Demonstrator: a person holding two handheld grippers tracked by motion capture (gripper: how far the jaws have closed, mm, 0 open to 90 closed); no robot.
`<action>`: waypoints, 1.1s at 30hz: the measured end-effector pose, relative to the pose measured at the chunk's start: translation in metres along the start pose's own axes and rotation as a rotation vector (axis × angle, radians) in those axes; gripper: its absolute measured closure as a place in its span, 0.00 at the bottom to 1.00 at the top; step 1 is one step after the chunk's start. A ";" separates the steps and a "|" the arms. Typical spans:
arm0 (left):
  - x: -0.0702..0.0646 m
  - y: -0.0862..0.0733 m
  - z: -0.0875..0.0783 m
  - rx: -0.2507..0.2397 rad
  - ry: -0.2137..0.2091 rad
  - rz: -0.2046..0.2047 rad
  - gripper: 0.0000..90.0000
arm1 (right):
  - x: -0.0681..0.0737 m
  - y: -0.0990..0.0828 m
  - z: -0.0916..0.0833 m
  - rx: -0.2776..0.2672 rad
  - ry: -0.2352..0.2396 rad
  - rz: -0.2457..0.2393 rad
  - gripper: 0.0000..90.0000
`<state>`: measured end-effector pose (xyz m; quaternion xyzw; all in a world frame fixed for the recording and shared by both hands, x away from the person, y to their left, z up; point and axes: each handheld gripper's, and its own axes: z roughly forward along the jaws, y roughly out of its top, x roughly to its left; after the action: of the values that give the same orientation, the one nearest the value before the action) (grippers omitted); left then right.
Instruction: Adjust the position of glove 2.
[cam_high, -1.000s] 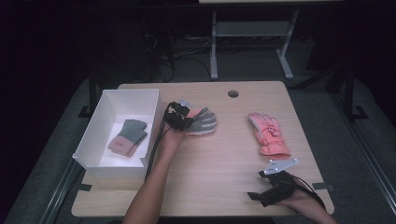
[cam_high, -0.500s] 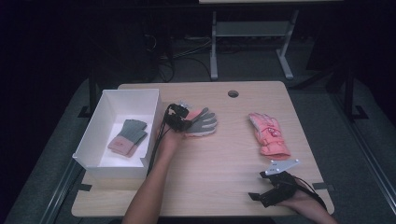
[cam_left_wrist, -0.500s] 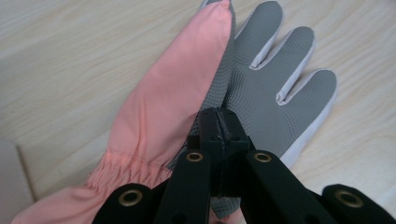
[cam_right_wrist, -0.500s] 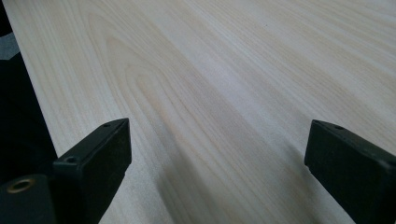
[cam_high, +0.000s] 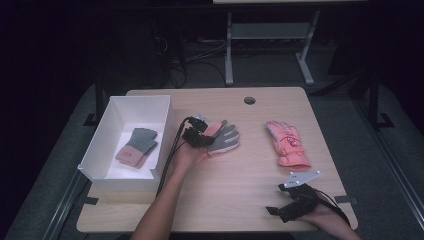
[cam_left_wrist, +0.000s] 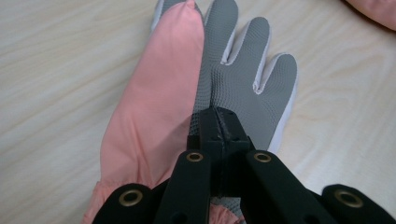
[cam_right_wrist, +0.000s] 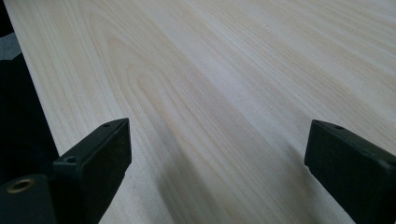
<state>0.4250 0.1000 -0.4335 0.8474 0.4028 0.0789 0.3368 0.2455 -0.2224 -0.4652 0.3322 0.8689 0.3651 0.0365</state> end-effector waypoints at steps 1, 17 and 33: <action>-0.002 0.000 0.000 0.001 -0.007 0.006 1.00 | 0.000 0.000 0.000 -0.001 0.001 0.001 0.08; -0.054 -0.007 -0.001 0.040 -0.143 0.096 1.00 | 0.002 0.001 0.000 0.000 0.003 -0.002 0.08; -0.056 -0.002 -0.027 0.012 -0.097 0.130 1.00 | 0.003 0.002 0.000 -0.001 0.003 0.002 0.08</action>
<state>0.3757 0.0735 -0.4061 0.8767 0.3306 0.0570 0.3447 0.2443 -0.2202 -0.4634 0.3324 0.8684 0.3663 0.0353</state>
